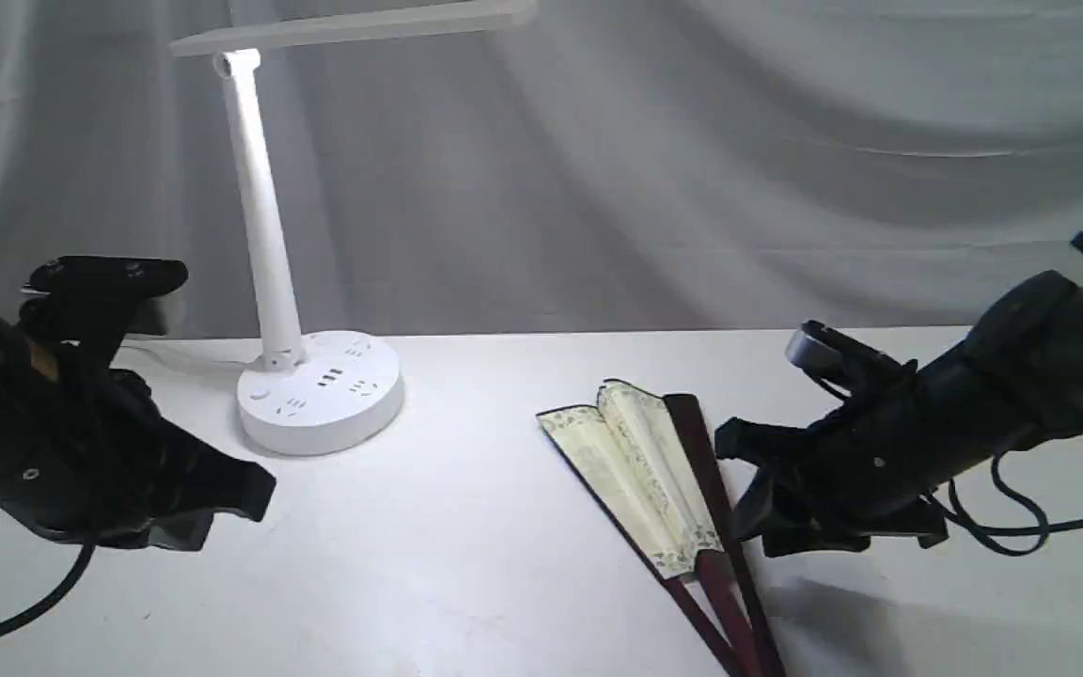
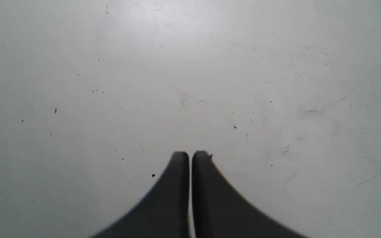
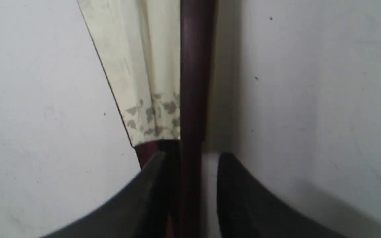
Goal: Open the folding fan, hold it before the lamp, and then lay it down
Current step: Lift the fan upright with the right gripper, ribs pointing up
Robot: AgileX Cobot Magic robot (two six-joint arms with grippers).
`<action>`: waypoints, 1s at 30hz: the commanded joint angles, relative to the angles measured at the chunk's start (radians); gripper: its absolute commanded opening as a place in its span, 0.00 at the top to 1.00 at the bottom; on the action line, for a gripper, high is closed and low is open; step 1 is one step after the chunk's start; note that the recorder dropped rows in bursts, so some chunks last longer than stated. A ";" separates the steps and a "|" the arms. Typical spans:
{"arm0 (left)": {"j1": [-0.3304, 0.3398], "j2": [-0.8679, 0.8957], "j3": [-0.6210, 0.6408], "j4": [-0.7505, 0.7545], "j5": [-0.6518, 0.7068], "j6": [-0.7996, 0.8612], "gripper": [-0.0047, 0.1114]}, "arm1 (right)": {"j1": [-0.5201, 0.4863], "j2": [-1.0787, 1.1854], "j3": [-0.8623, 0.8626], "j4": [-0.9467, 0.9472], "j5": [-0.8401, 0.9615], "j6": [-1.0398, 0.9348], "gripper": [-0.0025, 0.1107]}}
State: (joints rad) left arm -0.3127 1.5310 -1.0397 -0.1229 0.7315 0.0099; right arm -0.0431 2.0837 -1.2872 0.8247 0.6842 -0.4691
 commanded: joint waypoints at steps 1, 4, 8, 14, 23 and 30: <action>-0.006 -0.002 -0.006 0.000 -0.002 -0.010 0.96 | -0.007 0.053 -0.064 0.031 0.023 -0.019 0.65; -0.006 -0.002 -0.006 0.000 -0.002 -0.010 0.96 | -0.009 0.093 -0.112 0.031 0.023 -0.030 0.55; -0.006 -0.002 -0.006 0.000 -0.002 -0.010 0.96 | -0.015 0.136 -0.162 0.031 0.052 -0.058 0.53; -0.006 -0.002 -0.006 0.000 -0.002 -0.010 0.96 | -0.017 0.170 -0.169 0.060 0.045 -0.090 0.54; -0.006 -0.002 -0.006 0.000 -0.004 -0.010 0.96 | -0.017 0.180 -0.169 0.230 0.109 -0.211 0.60; -0.006 -0.002 -0.006 0.000 -0.004 -0.010 0.96 | -0.017 0.180 -0.169 0.230 0.110 -0.211 0.61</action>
State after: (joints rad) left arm -0.3127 1.5310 -1.0397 -0.1229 0.7315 0.0099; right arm -0.0510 2.2680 -1.4569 1.0417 0.7848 -0.6673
